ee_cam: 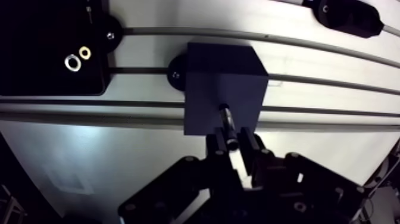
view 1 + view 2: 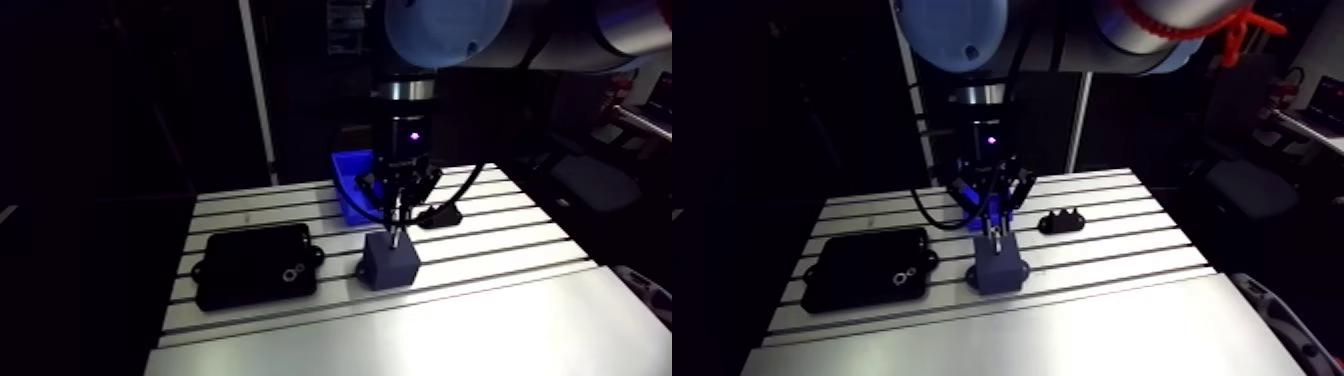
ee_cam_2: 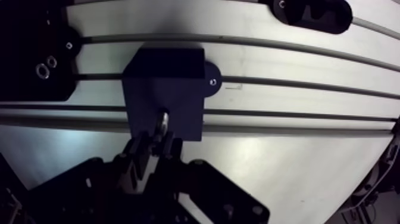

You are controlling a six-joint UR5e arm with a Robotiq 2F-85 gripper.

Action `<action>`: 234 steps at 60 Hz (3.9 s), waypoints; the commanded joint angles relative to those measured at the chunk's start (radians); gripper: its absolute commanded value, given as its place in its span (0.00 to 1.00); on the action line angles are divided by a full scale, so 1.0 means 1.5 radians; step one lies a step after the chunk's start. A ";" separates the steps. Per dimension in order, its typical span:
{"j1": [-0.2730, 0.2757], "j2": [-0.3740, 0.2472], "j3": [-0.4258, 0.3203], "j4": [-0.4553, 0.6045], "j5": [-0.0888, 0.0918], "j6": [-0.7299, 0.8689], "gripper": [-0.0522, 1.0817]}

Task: Pick up the M10 bolt and insert it into the hole until fully seated.

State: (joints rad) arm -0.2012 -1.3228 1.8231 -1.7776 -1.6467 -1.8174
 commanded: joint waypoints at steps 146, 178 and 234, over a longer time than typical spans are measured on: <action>0.000 -0.005 0.000 -0.004 0.003 -0.003 1.00; -0.001 -0.001 0.007 -0.010 0.000 -0.003 1.00; -0.002 0.002 0.017 -0.015 0.002 0.001 1.00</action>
State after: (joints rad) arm -0.2039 -1.3209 1.8455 -1.7982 -1.6437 -1.8183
